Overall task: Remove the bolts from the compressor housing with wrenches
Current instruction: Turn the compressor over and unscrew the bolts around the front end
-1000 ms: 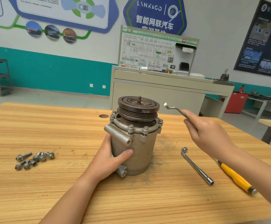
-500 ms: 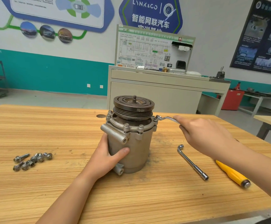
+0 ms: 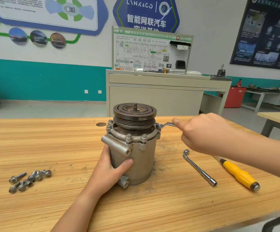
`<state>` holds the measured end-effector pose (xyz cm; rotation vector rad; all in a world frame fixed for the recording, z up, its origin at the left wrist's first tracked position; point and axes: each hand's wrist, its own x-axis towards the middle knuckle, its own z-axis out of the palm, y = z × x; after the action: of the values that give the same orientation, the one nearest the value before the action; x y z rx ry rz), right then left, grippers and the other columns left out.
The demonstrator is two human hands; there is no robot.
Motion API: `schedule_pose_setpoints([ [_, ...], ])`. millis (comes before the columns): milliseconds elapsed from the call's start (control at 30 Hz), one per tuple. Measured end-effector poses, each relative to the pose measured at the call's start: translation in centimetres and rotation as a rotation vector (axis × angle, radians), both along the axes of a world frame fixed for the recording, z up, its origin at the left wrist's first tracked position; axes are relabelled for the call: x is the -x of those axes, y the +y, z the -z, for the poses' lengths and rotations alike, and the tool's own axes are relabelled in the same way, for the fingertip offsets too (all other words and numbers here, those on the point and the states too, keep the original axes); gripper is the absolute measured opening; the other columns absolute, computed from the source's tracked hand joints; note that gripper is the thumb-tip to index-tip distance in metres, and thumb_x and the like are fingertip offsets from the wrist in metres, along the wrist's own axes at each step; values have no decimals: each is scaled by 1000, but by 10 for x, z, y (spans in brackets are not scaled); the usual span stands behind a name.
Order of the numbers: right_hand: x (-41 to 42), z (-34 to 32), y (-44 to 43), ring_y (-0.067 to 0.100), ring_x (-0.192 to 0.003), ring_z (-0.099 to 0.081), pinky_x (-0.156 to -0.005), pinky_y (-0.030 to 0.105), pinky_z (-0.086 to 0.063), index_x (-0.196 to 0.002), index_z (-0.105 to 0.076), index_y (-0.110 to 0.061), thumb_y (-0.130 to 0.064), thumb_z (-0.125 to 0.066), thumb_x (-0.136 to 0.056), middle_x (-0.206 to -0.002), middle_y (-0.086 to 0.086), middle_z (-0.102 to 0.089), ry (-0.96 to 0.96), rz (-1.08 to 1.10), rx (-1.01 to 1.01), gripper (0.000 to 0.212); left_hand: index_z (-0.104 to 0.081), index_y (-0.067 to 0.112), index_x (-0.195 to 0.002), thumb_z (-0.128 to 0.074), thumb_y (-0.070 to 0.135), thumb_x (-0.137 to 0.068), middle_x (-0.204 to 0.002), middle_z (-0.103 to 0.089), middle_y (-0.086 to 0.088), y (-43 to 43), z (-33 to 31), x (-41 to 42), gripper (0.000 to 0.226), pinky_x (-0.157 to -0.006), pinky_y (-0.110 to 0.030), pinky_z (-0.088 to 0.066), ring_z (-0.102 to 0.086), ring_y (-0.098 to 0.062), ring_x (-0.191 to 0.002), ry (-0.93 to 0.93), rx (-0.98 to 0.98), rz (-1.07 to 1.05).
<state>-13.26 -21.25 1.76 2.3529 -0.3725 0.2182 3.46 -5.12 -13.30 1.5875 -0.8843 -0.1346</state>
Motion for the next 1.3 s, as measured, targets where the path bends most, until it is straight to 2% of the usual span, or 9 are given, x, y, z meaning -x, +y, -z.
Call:
schedule_pose_setpoints([
  [200, -16, -3, -39, 11, -43, -33, -39, 23, -21, -143, -20, -33, -7, -34, -92, -53, -6, -37, -15, -38, 84, 60, -38, 47, -108, -72, 22, -79, -117, -48, 28, 0, 1, -1, 51, -72, 5, -34, -42, 30, -98, -15, -4, -5],
  [267, -29, -1, -52, 14, -45, -41, -39, 23, -27, -137, -36, -25, -1, -43, -89, -58, -6, -44, -70, -107, 66, 54, -38, 47, -109, -72, 21, -79, -118, -48, 28, 0, 1, -2, 52, -73, 4, -35, -42, 29, -100, -19, -4, -6],
  [367, -50, 6, -70, 27, -55, -64, -43, 31, -51, -95, -69, -2, 13, -69, -68, -68, 12, -67, -303, -440, -13, 30, -38, 47, -109, -73, 18, -79, -118, -48, 26, -1, 0, -1, 54, -75, 2, -36, -42, 28, -101, -28, -3, -11],
  [533, -100, 26, -53, 33, -75, -69, -64, 44, -57, -87, -71, 6, 18, -67, -61, -85, 19, -71, -392, -699, -274, 29, -39, 46, -109, -71, 14, -80, -115, -51, 23, -1, 0, 2, 54, -71, 5, -35, -43, 31, -96, -18, 5, -27],
  [667, -91, 25, -59, 35, -86, -66, -71, 45, -54, -116, -60, 2, 3, -51, -87, -94, 20, -69, -487, -551, -424, 30, -38, 45, -108, -71, 16, -81, -114, -50, 23, 0, -1, 3, 52, -70, 5, -35, -42, 33, -94, -9, -10, -37],
  [800, -49, 15, -53, 29, -58, -53, -56, 38, -44, -143, -27, -10, -18, -38, -99, -67, 12, -57, -670, -364, -567, 47, -39, 45, -107, -70, 13, -81, -113, -50, 25, 0, -2, 4, 51, -68, 6, -34, -43, 32, -92, -13, -4, -32],
  [1000, 6, 22, -3, 13, -45, -29, -39, 27, -17, -147, -9, -24, -11, -39, -94, -57, -5, -31, -327, -55, -212, 62, -38, 47, -109, -71, 19, -81, -116, -48, 27, 1, -2, 3, 52, -70, 5, -35, -42, 32, -95, -16, -12, -24],
  [1167, 16, 13, 6, 19, -57, -35, -41, 27, -18, -147, -8, -25, 1, -38, -85, -62, -5, -30, -227, 42, -170, 73, -38, 46, -109, -71, 20, -81, -116, -48, 27, 1, -2, 3, 50, -69, 6, -34, -42, 32, -94, -13, -14, -23],
  [1300, 14, 11, 15, 14, -48, -28, -40, 28, -20, -146, -12, -23, 5, -38, -82, -59, -4, -34, -171, 72, -175, 75, -39, 46, -108, -71, 20, -81, -116, -49, 26, 1, -1, 3, 49, -72, 2, -38, -43, 30, -96, -2, -11, -20],
])
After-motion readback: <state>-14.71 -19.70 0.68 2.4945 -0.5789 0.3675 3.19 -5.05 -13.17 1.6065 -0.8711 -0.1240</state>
